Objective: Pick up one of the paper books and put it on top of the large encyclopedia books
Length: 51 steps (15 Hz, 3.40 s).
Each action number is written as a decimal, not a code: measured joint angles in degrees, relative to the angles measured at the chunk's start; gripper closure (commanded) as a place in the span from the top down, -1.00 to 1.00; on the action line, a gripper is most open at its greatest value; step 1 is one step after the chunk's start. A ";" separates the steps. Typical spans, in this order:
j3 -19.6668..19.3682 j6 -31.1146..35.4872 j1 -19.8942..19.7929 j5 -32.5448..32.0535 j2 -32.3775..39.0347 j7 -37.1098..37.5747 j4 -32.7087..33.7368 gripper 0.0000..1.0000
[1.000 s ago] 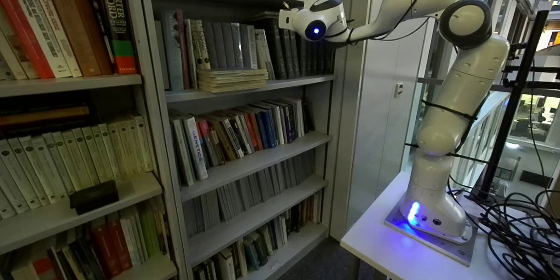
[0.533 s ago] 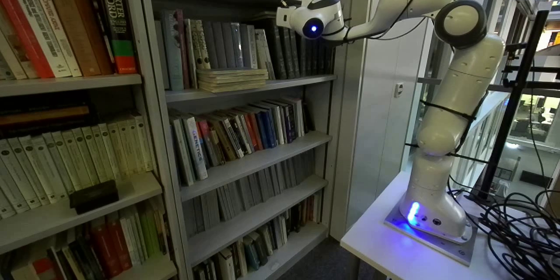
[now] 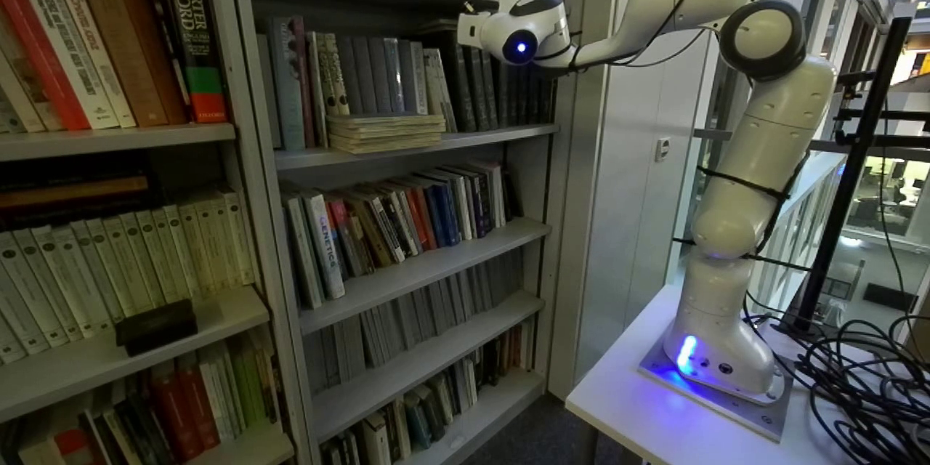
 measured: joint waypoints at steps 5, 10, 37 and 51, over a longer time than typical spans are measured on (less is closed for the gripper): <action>0.00 1.21 0.00 0.91 -0.18 0.00 -0.05 -1.00; -0.01 1.51 0.00 1.87 -0.76 0.00 -0.89 -1.00; -0.60 1.51 -0.26 2.19 1.94 -3.01 1.77 -1.00; -0.91 4.44 -0.09 10.52 1.37 -4.11 1.56 -1.00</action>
